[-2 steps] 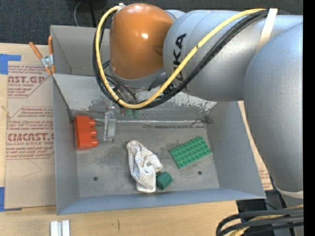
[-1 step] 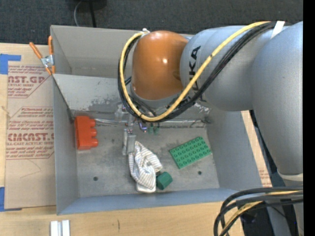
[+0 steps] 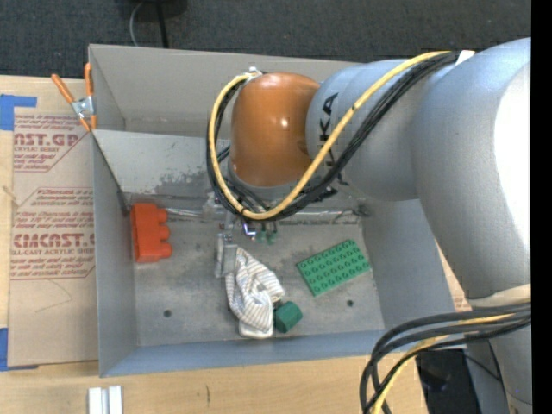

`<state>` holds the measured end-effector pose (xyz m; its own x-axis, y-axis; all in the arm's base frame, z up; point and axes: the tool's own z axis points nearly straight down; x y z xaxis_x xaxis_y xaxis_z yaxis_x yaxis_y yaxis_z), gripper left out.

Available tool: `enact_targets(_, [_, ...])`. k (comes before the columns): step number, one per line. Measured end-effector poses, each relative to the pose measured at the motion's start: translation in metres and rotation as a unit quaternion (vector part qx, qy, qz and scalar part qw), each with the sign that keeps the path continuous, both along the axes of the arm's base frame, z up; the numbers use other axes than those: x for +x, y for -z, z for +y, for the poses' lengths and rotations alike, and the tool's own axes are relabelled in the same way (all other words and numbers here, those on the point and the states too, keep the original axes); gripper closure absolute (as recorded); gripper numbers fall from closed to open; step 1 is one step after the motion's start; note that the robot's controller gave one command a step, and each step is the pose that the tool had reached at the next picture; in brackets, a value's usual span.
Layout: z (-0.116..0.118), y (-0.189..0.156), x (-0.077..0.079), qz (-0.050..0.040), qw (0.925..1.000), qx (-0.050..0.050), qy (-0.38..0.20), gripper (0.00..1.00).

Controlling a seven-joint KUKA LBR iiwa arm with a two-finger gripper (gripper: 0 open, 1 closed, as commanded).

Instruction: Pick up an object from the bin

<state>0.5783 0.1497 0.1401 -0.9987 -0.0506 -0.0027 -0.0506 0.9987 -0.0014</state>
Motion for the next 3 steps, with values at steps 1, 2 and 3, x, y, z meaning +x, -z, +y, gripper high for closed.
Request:
enact_targets(1, [-0.039, -0.009, -0.009, 0.0008, 0.9990, 0.003, 0.044, 0.00])
enact_targets(2, [-0.067, 0.008, -0.001, -0.0020, 0.9975, 0.000, 0.070, 0.00])
enact_targets(3, [-0.079, 0.031, -0.004, -0.0003, 0.9991, 0.002, -0.043, 0.00])
